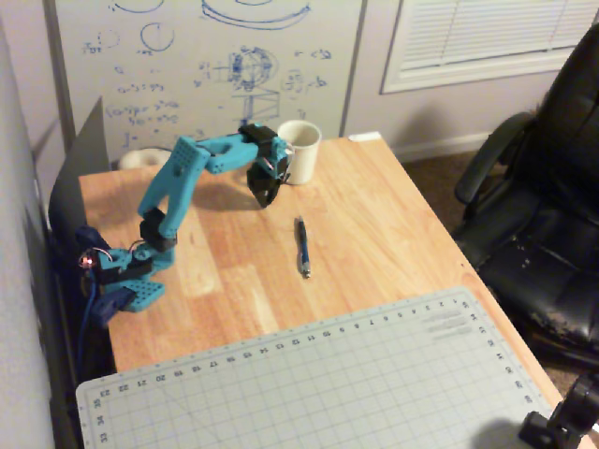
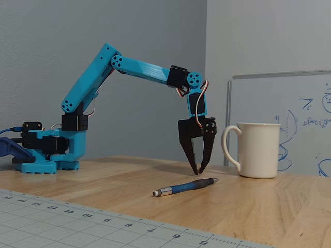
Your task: Touch the pen.
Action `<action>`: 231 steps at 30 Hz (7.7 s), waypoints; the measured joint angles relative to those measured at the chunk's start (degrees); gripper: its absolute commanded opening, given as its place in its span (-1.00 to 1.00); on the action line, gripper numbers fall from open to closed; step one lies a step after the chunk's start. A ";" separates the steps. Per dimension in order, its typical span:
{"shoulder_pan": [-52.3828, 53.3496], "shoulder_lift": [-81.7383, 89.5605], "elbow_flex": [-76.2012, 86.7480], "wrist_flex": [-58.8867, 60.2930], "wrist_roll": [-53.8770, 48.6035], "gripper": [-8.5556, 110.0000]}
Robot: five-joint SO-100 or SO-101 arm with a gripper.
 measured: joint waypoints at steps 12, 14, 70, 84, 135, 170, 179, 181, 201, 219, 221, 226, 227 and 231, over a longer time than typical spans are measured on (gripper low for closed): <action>2.02 53.26 79.37 1.32 0.18 -0.85; 2.02 69.61 90.44 0.79 -0.35 -0.85; 2.20 133.86 108.98 1.32 -0.35 -0.85; 2.72 133.68 108.19 1.32 -0.35 -0.85; 24.61 45.35 28.83 1.32 -0.35 -0.85; 28.65 6.33 -0.26 1.32 -0.35 -0.85; 29.53 4.04 -0.44 1.32 -0.35 -0.85; 29.79 3.16 -0.44 1.32 -0.35 -0.85; 30.67 1.58 -0.44 -3.96 -0.35 -0.85; 30.85 -1.32 -0.44 -3.96 -0.35 -0.85; 30.85 -1.32 -0.44 -3.96 -0.35 -0.85; 30.85 -0.62 -0.44 -3.96 -0.35 -0.85; 30.85 0.00 -0.44 -3.96 -0.35 -0.85; 30.85 2.37 -0.44 -0.79 -0.35 -0.85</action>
